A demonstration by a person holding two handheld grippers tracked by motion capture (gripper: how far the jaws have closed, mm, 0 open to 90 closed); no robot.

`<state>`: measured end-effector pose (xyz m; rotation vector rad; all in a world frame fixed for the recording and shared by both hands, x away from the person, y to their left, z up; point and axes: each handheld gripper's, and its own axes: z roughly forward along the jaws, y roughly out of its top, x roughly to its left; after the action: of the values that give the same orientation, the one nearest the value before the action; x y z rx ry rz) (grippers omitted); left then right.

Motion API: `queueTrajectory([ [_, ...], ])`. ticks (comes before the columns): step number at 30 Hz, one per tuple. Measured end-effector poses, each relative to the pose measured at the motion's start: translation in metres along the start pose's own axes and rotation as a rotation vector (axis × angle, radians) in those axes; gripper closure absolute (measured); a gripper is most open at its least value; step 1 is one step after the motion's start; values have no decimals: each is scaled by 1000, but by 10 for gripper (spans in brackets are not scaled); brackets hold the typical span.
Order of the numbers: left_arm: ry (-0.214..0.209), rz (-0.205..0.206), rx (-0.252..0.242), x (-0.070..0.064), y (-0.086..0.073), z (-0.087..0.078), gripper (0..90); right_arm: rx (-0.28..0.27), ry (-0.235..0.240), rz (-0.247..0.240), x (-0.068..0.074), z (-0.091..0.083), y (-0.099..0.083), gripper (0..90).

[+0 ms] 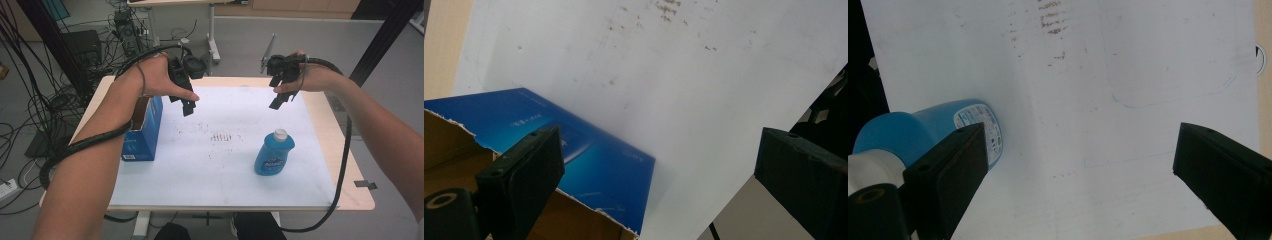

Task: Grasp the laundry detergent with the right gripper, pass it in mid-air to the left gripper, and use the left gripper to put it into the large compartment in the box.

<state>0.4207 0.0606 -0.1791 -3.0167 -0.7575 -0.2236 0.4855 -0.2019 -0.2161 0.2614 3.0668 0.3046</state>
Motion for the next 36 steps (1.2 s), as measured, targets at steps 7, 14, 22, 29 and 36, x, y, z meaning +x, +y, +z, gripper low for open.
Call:
queueTrajectory([
  [7,4,6,-3,0,1,-2,63,-1,0,-7,0,0,1,74],
  [14,3,7,-3,-1,1,-4,63,1,0,-4,0,-1,0,74],
  [22,0,-4,-2,-3,-1,-4,63,3,-1,-1,1,-2,-3,74],
  [29,1,1,-15,-6,-1,-8,63,-7,-6,-3,5,-9,-12,74],
  [36,4,6,-22,-12,-1,-14,63,-7,-20,12,12,-18,-31,73],
])
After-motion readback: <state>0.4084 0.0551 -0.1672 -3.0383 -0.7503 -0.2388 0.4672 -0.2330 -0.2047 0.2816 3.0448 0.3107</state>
